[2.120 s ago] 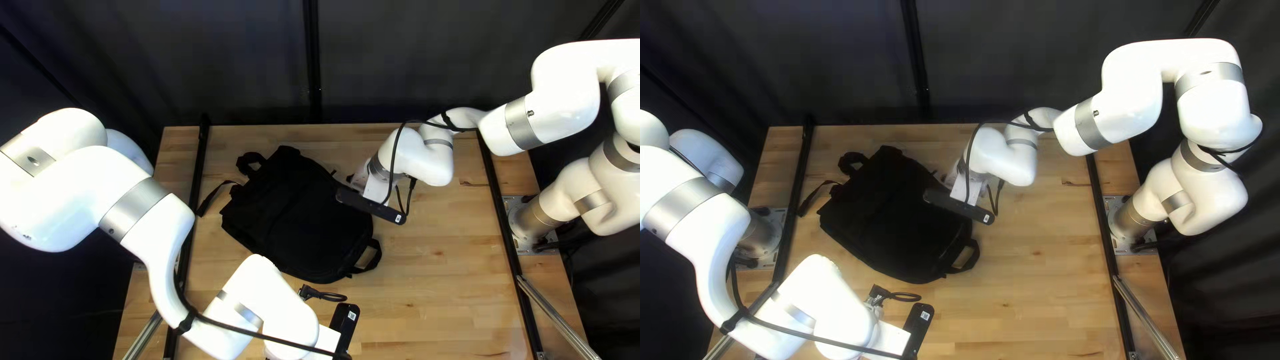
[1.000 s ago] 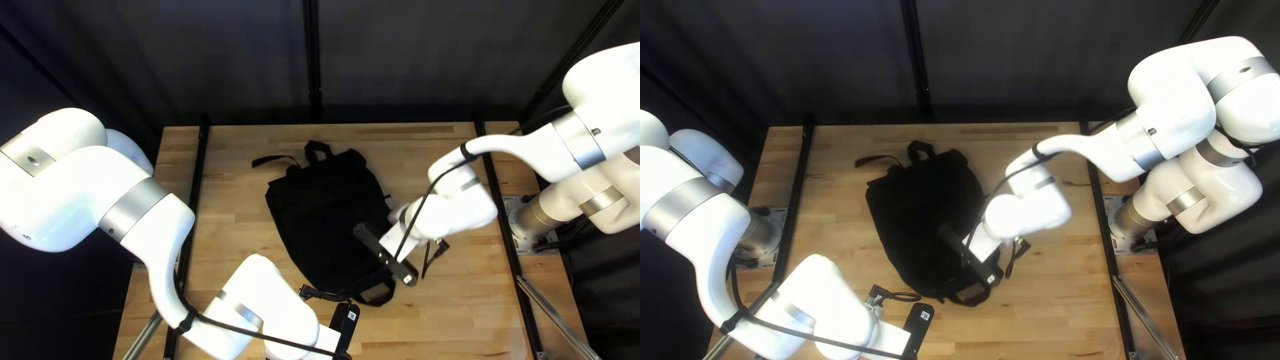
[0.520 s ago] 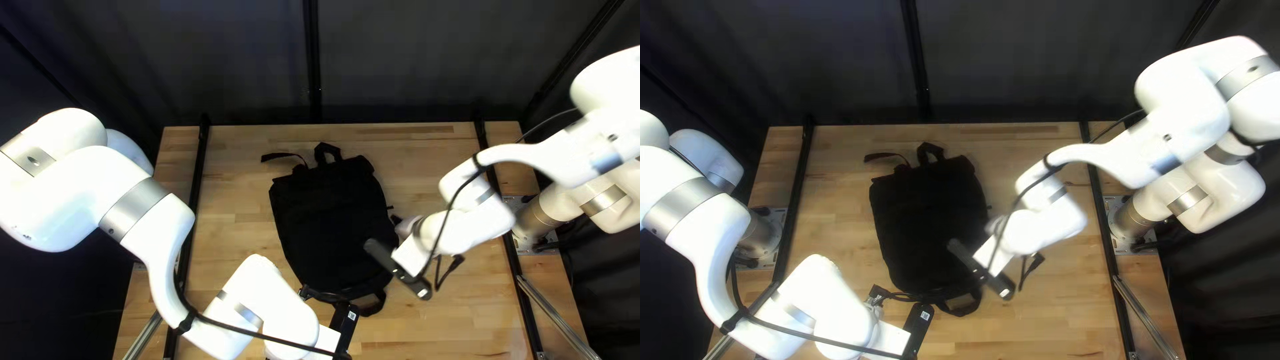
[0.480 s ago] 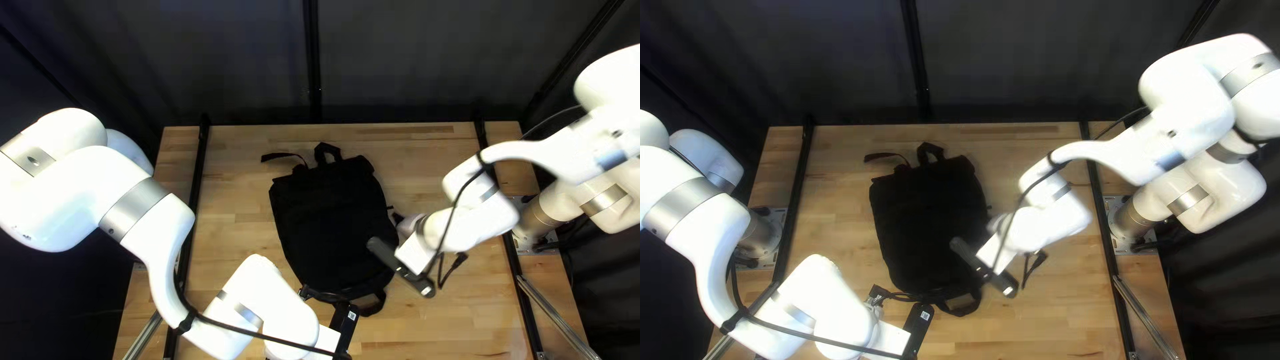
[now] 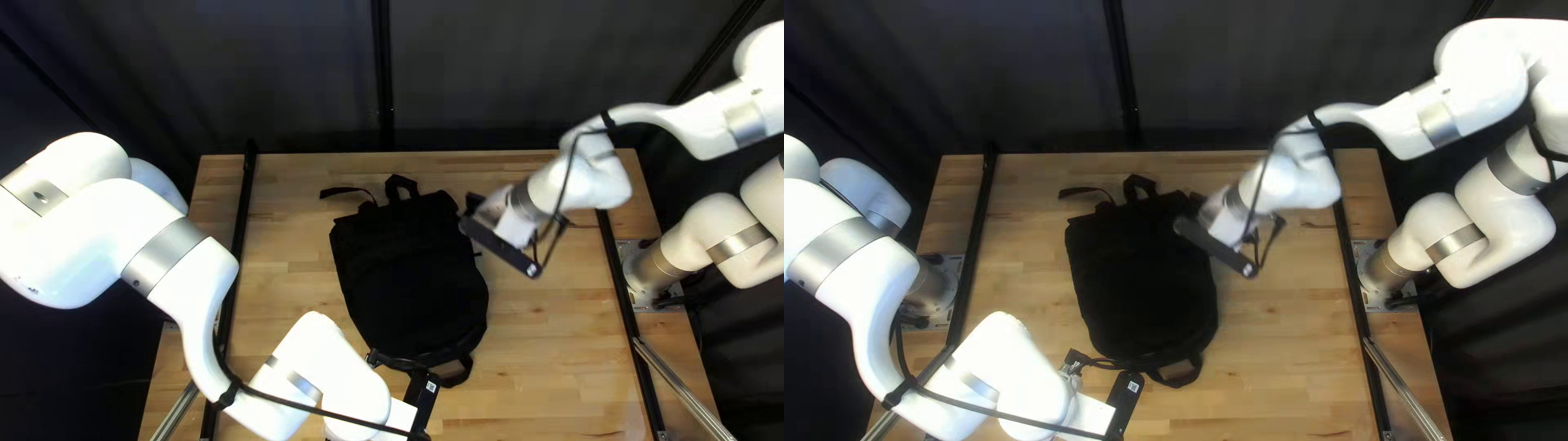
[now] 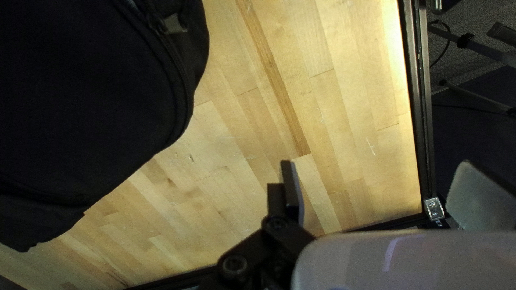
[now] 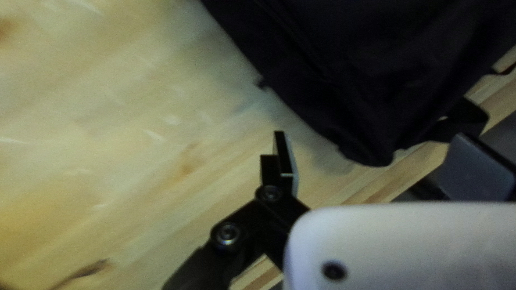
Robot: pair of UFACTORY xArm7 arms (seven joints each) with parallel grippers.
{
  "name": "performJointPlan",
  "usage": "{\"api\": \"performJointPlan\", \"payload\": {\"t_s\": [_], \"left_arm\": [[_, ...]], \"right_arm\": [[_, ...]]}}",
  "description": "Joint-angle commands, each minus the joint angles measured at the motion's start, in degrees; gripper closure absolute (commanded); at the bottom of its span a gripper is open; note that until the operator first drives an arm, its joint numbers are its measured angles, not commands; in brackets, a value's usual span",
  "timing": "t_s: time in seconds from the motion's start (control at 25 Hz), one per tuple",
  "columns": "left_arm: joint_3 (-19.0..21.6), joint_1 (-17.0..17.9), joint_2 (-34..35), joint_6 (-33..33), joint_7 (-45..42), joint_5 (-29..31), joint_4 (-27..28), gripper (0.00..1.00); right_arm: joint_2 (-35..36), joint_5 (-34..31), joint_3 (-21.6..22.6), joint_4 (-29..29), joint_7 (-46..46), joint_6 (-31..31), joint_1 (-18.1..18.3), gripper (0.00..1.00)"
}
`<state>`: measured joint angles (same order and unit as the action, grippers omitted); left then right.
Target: Remove a lunch box from a kids backpack
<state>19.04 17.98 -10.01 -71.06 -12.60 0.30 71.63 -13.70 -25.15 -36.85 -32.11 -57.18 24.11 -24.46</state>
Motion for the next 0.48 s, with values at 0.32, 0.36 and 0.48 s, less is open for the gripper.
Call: {"api": "performJointPlan", "payload": {"t_s": [0.32,0.36,0.48], "left_arm": [[0.0,0.0,0.0,0.0,0.0,0.0,0.0,0.0],[0.0,0.0,0.0,0.0,0.0,0.0,0.0,0.0],[0.0,0.0,0.0,0.0,0.0,0.0,0.0,0.0]], "right_arm": [[6.8,17.5,-10.6,-1.7,-20.0,-8.5,-4.7,0.0],[6.8,17.5,-10.6,-1.7,-20.0,-8.5,-4.7,0.0],[6.8,17.5,-10.6,-1.7,-20.0,-8.5,-4.7,0.0]]}}
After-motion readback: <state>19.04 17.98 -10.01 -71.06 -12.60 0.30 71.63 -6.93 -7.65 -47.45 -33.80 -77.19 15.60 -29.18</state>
